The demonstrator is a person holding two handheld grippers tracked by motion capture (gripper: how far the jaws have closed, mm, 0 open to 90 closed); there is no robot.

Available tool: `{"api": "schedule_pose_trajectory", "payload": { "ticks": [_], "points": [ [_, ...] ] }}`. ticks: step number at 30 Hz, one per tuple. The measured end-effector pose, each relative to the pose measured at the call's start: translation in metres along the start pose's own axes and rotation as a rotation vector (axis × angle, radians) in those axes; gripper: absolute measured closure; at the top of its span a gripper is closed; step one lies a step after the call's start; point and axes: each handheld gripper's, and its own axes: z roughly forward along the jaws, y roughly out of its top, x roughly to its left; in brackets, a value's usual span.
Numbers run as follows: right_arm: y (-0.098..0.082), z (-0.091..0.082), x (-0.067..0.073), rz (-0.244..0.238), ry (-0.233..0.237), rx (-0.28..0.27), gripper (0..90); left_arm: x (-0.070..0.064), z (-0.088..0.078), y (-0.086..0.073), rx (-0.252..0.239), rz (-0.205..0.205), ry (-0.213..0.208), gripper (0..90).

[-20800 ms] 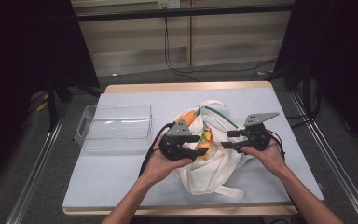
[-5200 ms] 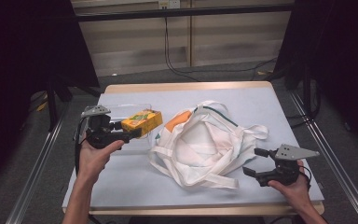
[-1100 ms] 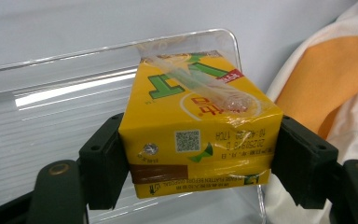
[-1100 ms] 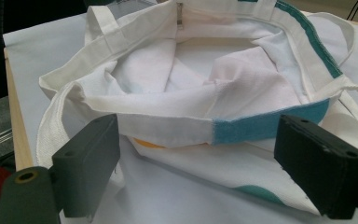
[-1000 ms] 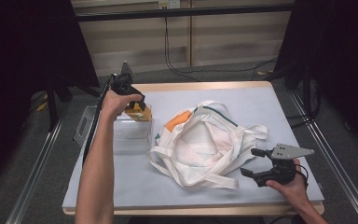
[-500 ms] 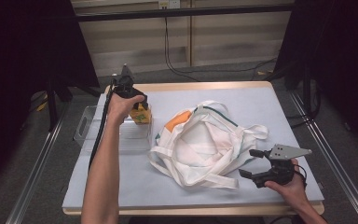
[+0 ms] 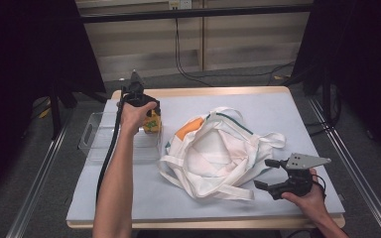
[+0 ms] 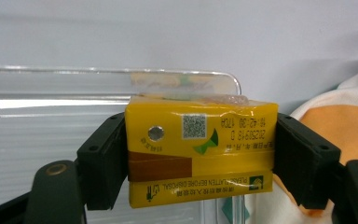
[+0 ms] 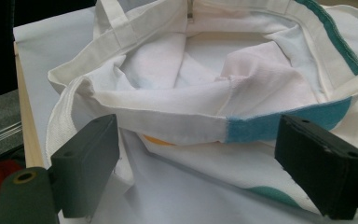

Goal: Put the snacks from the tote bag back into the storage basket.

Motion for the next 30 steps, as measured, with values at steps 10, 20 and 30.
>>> {"api": "schedule_pose_trajectory", "payload": {
  "ticks": [10,20,30],
  "points": [
    [0.0,0.0,0.0,-0.001,0.004,0.004,13.8,0.007,0.002,-0.001,-0.027,0.01,-0.038,25.5],
    [0.0,-0.001,-0.001,0.0,0.001,0.001,13.7,0.011,0.004,-0.003,-0.032,0.062,-0.058,20.5],
    [0.0,-0.001,-0.001,-0.002,0.009,-0.002,12.9,0.015,-0.004,-0.005,-0.064,0.148,-0.029,6.0]
  ]
}}
